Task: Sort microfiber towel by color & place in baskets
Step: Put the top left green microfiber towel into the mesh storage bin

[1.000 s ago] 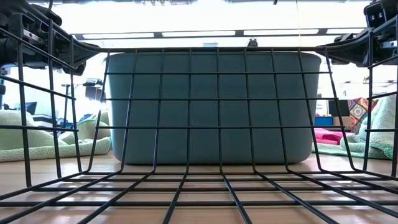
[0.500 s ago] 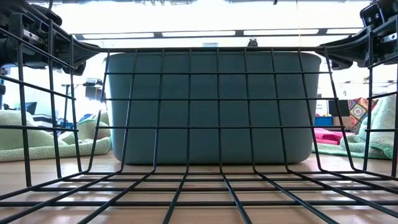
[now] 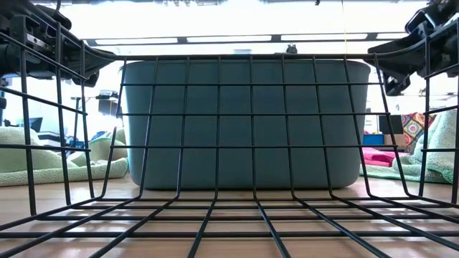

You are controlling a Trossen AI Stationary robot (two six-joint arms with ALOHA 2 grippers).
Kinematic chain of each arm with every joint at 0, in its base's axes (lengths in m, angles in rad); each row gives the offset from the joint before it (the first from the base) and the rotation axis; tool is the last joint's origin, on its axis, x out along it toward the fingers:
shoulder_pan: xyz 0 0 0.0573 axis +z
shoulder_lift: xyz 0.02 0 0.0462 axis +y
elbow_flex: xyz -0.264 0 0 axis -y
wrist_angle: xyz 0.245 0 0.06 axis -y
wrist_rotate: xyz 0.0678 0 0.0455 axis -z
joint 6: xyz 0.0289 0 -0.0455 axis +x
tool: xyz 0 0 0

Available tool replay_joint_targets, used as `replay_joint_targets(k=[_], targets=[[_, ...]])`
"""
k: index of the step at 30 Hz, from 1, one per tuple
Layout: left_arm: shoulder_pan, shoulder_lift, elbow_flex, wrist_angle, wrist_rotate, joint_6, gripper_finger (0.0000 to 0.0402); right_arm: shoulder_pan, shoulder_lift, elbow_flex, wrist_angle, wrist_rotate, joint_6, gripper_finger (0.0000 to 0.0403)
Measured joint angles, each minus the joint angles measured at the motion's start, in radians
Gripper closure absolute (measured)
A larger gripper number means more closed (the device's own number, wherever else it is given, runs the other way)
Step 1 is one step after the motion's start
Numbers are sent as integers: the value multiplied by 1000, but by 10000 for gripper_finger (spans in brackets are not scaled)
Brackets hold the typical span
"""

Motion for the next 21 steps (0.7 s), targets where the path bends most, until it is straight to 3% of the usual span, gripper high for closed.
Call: replay_joint_targets(k=[5,21], targets=[[0,0,0,0,0,0,400,-1,0,0,0,64,134,335],[0,0,0,0,0,0,400,-1,0,0,0,68,174,335]])
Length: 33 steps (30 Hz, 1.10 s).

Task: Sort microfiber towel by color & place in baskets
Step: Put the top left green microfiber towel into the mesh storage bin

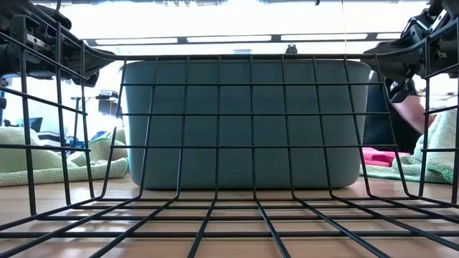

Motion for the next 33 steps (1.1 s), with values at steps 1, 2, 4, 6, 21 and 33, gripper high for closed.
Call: replay_joint_targets(k=[1,2,4,6,21,33], targets=[[0,0,0,0,0,0,400,0,0,0,0,0,0,335],[0,0,0,0,0,0,400,0,0,0,0,0,0,335],[0,0,0,0,0,0,400,0,0,0,0,0,-1,335],[0,0,0,0,0,0,400,0,0,0,0,0,-2,335],[1,0,0,0,-179,8,400,0,0,0,0,0,-2,335],[1,0,0,0,-180,8,400,0,0,0,-1,0,-2,335]])
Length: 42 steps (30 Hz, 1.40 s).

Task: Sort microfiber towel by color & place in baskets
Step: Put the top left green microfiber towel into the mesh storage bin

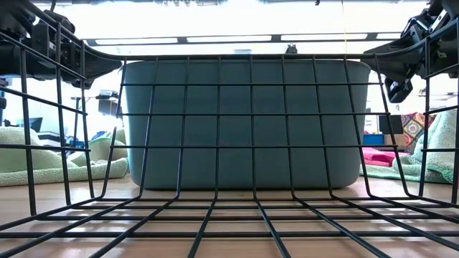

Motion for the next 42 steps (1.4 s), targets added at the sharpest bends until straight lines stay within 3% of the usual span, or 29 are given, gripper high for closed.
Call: replay_joint_targets(k=[23,31,42], targets=[[0,0,0,1,0,-10,400,0,0,0,0,0,0,335],[0,0,0,62,0,-166,400,0,0,0,32,2,7,335],[0,0,0,278,0,-184,400,0,0,1,293,202,-10,335]])
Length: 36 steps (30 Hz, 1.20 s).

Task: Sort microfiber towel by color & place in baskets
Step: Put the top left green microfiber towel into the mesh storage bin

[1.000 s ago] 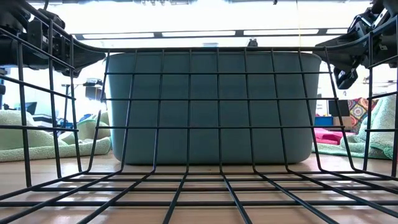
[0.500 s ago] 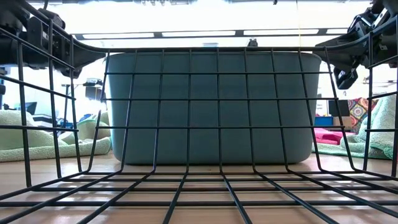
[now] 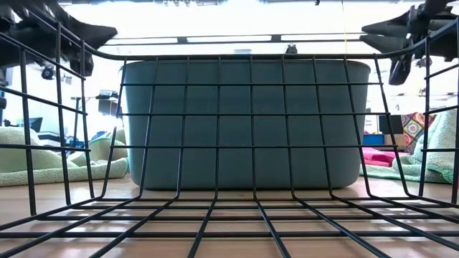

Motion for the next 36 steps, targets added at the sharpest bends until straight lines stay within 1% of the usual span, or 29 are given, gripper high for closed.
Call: replay_joint_targets(k=[4,9,13,17,22,23,25,28,32,36], targets=[[0,0,5,114,0,0,400,0,0,0,15,54,11,335],[0,9,63,72,0,-1,400,0,0,0,20,135,127,335],[0,42,136,38,0,-19,400,0,0,0,22,146,148,335],[0,95,237,-68,3,-27,400,0,0,0,43,123,148,335],[0,199,401,-291,5,-67,400,0,0,68,12,53,118,335],[0,226,435,-340,6,-76,400,0,0,96,-21,49,103,335],[0,282,501,-425,6,-86,400,0,2,165,-144,49,74,335],[0,367,586,-529,15,-84,400,0,32,293,-417,50,91,335],[0,468,679,-623,75,-88,400,0,127,460,-720,50,169,335],[-1,553,763,-718,137,-115,400,0,247,619,-898,29,182,335]])
